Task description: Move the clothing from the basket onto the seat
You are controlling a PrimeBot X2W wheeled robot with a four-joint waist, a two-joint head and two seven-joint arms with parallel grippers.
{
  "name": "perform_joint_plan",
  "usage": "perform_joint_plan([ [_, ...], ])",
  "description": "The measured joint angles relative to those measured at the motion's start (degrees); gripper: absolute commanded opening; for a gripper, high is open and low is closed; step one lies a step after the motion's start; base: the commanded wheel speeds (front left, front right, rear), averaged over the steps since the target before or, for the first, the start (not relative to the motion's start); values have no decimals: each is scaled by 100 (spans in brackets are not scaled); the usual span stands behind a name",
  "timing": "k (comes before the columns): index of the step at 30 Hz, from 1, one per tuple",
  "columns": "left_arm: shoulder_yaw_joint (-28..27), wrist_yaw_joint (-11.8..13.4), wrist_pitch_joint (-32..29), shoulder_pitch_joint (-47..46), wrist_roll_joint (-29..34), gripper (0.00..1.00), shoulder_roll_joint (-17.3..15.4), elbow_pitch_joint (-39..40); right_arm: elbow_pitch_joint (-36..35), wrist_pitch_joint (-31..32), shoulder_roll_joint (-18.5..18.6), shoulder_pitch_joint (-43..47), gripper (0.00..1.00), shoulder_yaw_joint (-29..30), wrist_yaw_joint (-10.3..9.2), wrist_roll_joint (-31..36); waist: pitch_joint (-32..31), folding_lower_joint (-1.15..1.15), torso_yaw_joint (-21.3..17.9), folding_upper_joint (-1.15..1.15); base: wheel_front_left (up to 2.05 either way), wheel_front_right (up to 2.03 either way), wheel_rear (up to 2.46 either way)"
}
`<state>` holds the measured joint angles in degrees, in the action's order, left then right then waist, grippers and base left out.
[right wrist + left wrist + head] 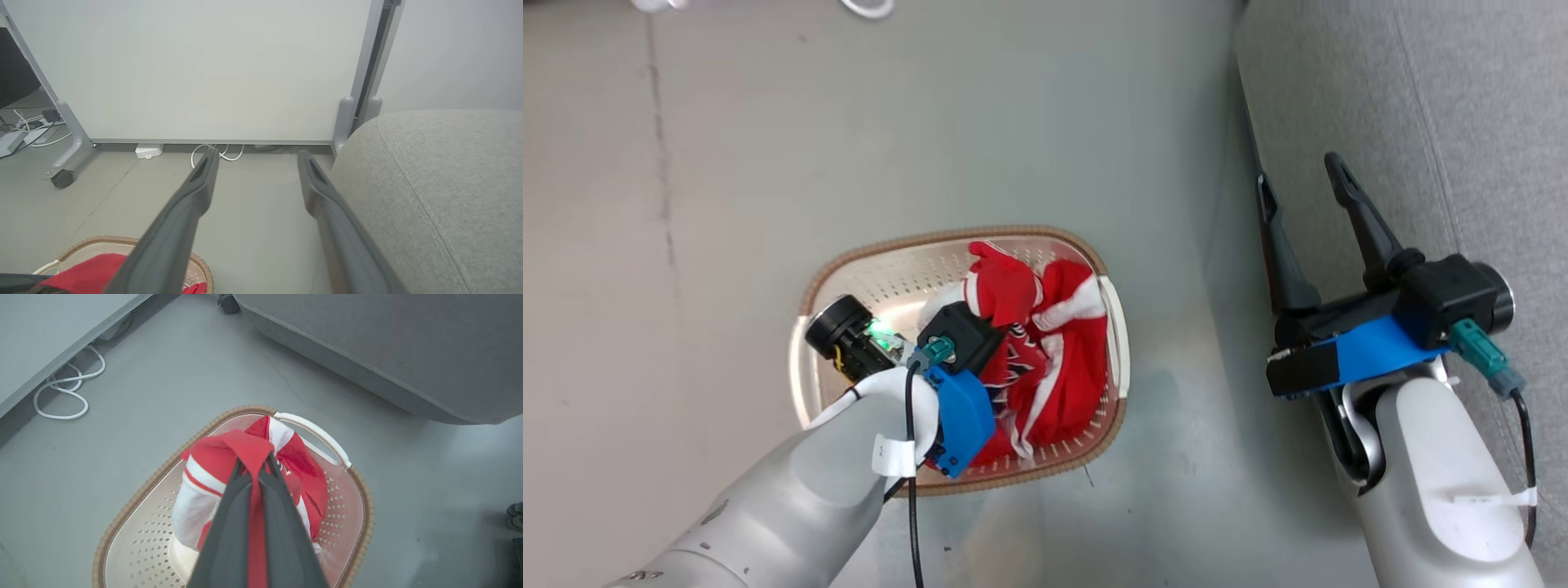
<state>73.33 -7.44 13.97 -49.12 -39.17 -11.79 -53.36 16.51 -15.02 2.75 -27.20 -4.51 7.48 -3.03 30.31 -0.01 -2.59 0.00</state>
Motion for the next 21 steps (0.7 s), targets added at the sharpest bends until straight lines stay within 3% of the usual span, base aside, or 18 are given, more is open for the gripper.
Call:
perform_joint_plan([
  [7, -265, 0, 94, -47, -208, 0, 110, 383, 93, 0, 0, 283, 100, 101, 0, 55, -500, 0, 167, 0, 0, 0, 0],
  [21, -1584, 86, 102, 92, 508, 0, 232, 1474, 171, 0, 0, 770, 100, 192, 0, 96, -1427, 0, 280, 0, 0, 0, 0],
])
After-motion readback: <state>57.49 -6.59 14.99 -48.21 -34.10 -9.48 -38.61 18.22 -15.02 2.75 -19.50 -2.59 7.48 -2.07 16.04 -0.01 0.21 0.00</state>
